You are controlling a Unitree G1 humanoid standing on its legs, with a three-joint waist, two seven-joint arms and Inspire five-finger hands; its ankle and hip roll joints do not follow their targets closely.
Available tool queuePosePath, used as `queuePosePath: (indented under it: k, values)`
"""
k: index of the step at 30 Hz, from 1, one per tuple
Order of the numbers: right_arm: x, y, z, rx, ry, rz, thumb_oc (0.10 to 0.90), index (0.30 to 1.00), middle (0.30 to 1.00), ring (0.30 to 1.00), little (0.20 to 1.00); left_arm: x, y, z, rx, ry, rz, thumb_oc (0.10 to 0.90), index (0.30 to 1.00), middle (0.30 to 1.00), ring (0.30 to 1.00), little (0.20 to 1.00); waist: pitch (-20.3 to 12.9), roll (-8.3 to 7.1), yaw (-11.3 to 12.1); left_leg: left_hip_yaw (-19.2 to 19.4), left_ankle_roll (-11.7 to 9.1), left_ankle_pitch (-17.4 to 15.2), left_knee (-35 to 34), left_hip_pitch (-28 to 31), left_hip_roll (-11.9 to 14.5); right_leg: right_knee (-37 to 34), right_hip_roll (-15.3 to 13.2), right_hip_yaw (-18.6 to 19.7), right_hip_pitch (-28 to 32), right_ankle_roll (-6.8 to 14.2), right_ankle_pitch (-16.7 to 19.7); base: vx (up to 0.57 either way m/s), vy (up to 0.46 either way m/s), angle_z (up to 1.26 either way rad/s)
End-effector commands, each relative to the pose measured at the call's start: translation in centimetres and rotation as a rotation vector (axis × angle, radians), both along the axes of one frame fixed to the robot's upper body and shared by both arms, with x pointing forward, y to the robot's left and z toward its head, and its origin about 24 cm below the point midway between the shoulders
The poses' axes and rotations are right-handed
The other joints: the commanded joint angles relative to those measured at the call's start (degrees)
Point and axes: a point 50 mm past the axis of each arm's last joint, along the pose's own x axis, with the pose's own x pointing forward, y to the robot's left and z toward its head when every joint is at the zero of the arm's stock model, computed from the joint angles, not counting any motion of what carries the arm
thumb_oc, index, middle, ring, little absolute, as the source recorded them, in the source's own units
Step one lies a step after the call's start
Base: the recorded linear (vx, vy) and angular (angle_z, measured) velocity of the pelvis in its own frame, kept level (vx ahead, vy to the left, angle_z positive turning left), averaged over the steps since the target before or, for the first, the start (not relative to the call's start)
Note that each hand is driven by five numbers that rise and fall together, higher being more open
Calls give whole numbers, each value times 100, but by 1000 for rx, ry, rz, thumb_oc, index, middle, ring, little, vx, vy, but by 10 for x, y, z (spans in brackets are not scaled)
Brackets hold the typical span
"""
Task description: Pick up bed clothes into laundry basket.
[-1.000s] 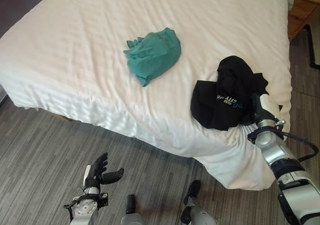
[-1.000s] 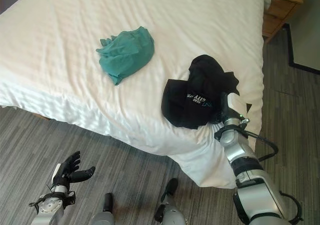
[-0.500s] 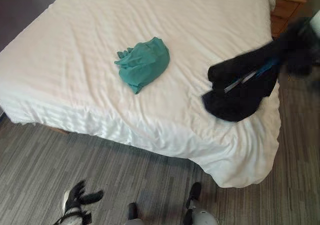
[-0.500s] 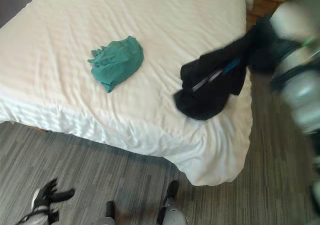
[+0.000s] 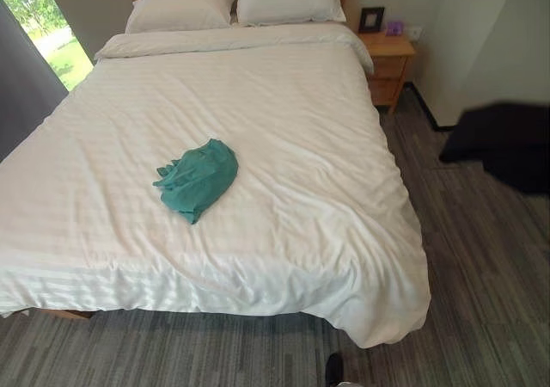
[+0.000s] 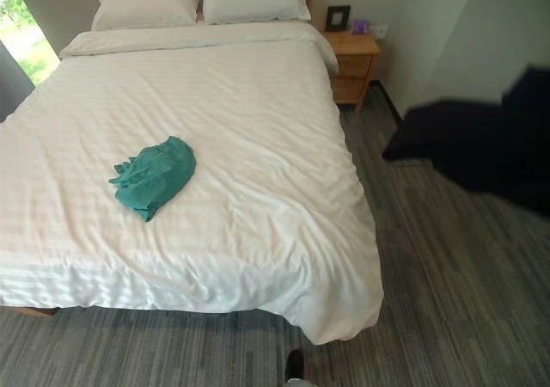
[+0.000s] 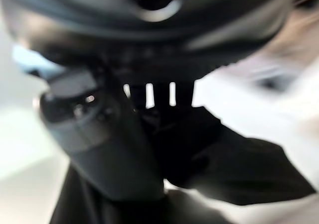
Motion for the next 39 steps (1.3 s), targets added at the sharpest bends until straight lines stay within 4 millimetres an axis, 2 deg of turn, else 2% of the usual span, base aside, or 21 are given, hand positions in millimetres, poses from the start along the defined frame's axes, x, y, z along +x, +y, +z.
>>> queuePosePath:
  k: [1,2,3,4,6,7,8,9,10,11,12,13,14,15,19,22,26,31,34,35,39]
  values:
    - [-14,-7,9,-72,-15,-68,400,300,300,300,300,28,109,81,453,-222,43,800,900,900,900,900,304,-636,-34,-209,90,566,1930,-493,104,10,-266,211,815,7,-1051,-68,-132,-1]
    - [-14,-7,9,-71,-15,-67,400,300,300,300,300,28,109,81,454,-222,44,800,900,900,900,900,294,-639,-45,-220,94,563,1945,-517,102,9,-269,203,805,8,-1048,-76,-251,3]
    - [-38,-11,-38,63,166,-151,400,300,300,300,300,59,136,133,645,-386,-31,800,900,900,900,900,439,-872,15,-317,261,228,3472,-825,117,47,-338,267,895,-172,-1113,-42,-235,-12]
    - [-45,-9,-58,114,261,-168,400,300,300,300,300,73,148,162,741,-451,-63,800,900,900,900,900,490,-952,45,-362,326,72,4166,-986,95,58,-381,293,916,-236,-1107,-41,-235,-16]
    - [-44,-9,-58,114,261,-166,400,300,300,300,300,73,148,162,741,-451,-61,800,900,900,900,900,483,-941,24,-382,325,60,4191,-1014,108,58,-368,281,909,-237,-1108,-14,-80,-54]
    - [-73,10,-118,292,525,-174,400,300,300,300,300,104,159,249,1041,-642,-177,800,900,900,900,900,580,-1013,175,-565,423,-168,5105,-1281,-10,88,-362,346,997,-329,-1091,-48,-106,-27]
    - [-76,18,-136,353,585,-159,400,300,300,300,300,105,159,269,1117,-685,-183,800,900,900,900,900,569,-1075,143,-598,481,-179,5175,-1450,-117,82,-395,333,976,-339,-1060,-38,-106,26]
    - [-75,19,-136,353,586,-156,400,300,300,300,300,104,159,270,1118,-682,-182,800,900,900,900,900,563,-1060,123,-621,461,-207,5192,-1452,-98,90,-371,328,981,-339,-1085,-28,-1,54]
    - [-89,38,-168,475,723,-130,400,300,300,300,300,118,154,304,1232,-817,-172,800,900,900,900,900,598,-1007,183,-590,474,-305,5003,-1700,-240,85,-313,344,1034,-324,-1100,9,30,15]
    - [-91,45,-178,519,760,-112,400,300,300,300,300,122,153,314,1265,-851,-168,800,900,900,900,900,611,-983,186,-547,465,-316,4754,-1762,-273,83,-301,366,1054,-294,-1103,63,193,-3]
    - [-96,62,-198,607,839,-73,400,300,300,300,300,135,149,334,1316,-933,-164,800,900,900,900,900,579,-817,156,-475,523,-315,3219,-1542,-231,92,-263,412,1037,-120,-1072,118,287,-22]
    - [-100,66,-203,634,867,-72,400,300,300,300,300,140,146,337,1321,-958,-166,800,900,900,900,900,569,-730,158,-400,545,-290,2155,-1281,-273,81,-263,465,1035,-4,-1057,107,259,-8]
    - [-100,66,-202,633,864,-72,400,300,300,300,300,141,146,337,1321,-960,-165,800,900,900,900,900,579,-781,183,-333,563,-185,1980,-1182,-342,69,-323,490,1037,1,-1023,147,287,-33]
    - [-107,74,-211,674,917,-66,400,300,300,300,300,159,135,353,1376,-996,-208,800,900,900,900,900,506,-562,118,-284,504,-167,319,-815,-352,60,-276,518,1081,188,-1055,92,185,-49]
    - [-110,82,-217,700,946,-41,400,300,300,300,300,178,124,363,1444,-989,-248,800,900,900,900,900,465,-415,170,-662,406,350,-805,-763,-363,14,-242,698,1145,312,-1108,121,162,-28]
    - [-112,86,-220,714,947,-28,400,300,300,300,300,188,122,364,1443,-960,-286,800,900,900,900,900,411,-338,163,-954,381,468,-1175,-668,-360,23,-157,922,1253,330,-1209,131,85,-45]
    - [-125,87,-221,736,977,-42,400,300,300,300,300,203,126,360,1418,-845,-366,800,900,900,900,900,240,-262,-28,-668,357,437,-1273,-452,-291,54,-113,1139,1306,374,-1209,159,150,-63]
    - [-129,91,-224,748,989,-36,400,300,300,300,300,209,125,360,1416,-823,-388,800,900,900,900,900,215,-289,3,-554,370,419,-1273,-383,-290,56,-131,1218,1302,390,-1198,65,67,-46]
    - [-117,91,-224,710,1023,32,400,300,300,300,300,246,136,338,1279,-588,-444,800,900,900,900,900,137,-352,-445,-116,482,226,-1273,-312,-401,74,-367,1562,1053,606,-1048,163,289,-15]
    - [-112,90,-223,689,1025,47,400,300,300,300,300,262,128,340,1227,-604,-486,800,900,900,900,900,166,-363,-543,-9,516,182,-1273,-340,-447,81,-433,1635,926,664,-993,54,142,-42]
    - [-100,97,-226,666,1033,91,400,300,300,300,300,285,106,336,1168,-642,-556,800,900,900,900,900,248,-393,-673,163,596,103,-1273,-435,-547,91,-568,1748,682,771,-883,21,134,-44]
